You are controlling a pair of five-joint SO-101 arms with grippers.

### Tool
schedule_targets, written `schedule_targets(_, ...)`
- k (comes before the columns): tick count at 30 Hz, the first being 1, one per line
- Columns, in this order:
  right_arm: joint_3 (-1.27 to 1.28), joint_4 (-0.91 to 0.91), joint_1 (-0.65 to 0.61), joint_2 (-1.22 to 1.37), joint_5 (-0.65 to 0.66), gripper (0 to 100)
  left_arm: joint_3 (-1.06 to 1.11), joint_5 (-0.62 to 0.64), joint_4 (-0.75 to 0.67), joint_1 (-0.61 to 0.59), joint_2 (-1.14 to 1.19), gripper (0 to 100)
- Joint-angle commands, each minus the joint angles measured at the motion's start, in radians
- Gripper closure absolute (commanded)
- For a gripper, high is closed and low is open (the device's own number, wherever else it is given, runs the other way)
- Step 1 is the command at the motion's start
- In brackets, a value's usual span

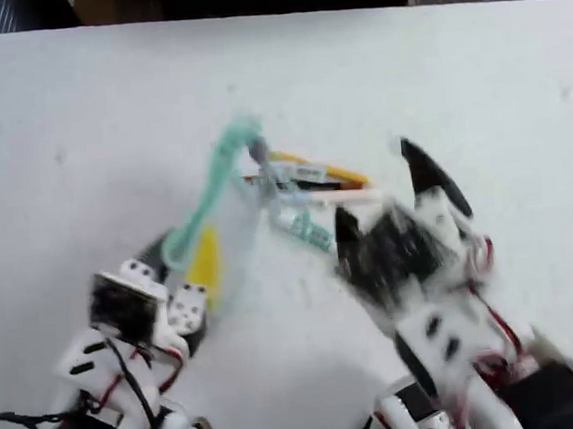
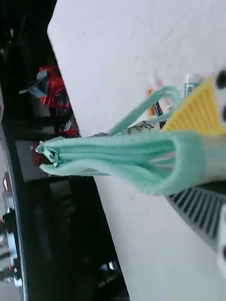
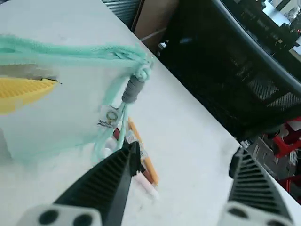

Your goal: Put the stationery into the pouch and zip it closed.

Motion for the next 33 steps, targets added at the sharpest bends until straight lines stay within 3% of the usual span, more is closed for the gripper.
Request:
schedule_targets(1, -0.038, -0.087, 0.074, 0.220, 0.006, 71.8, -0.011, 0.074, -0.046, -0.091, -0.012, 98)
schedule_targets(6, -0.172, -0.104, 0.189, 0.559, 0.011, 71.9, 0.002, 0.078, -0.058, -0.107, -0.008, 98)
schedule_targets(11, -0.365, -0.076, 0.269, 0.881, 0.017, 72.0, 0.100, 0.077, -0.160, -0.113, -0.008, 98)
schedule_targets(17, -0.457, -0.051, 0.291, 1.234, 0.259, 72.0, 0.167, 0.055, -0.170, -0.147, -0.008, 98)
schedule_targets(19, -0.474, -0.102, 0.312, 1.323, 0.282, 72.3, 0.187, 0.052, -0.173, -0.156, -0.008, 98)
schedule_targets(22, -0.516, -0.166, 0.331, 1.419, 0.296, 75.2, 0.196, 0.052, -0.175, -0.154, -0.008, 98)
schedule_targets(28, -0.526, -0.168, 0.309, 1.543, 0.460, 76.1, 0.199, 0.054, -0.175, -0.147, -0.008, 98)
schedule_targets(33, -0.535, -0.185, 0.280, 1.575, 0.479, 76.1, 0.201, 0.054, -0.173, -0.147, -0.008, 98)
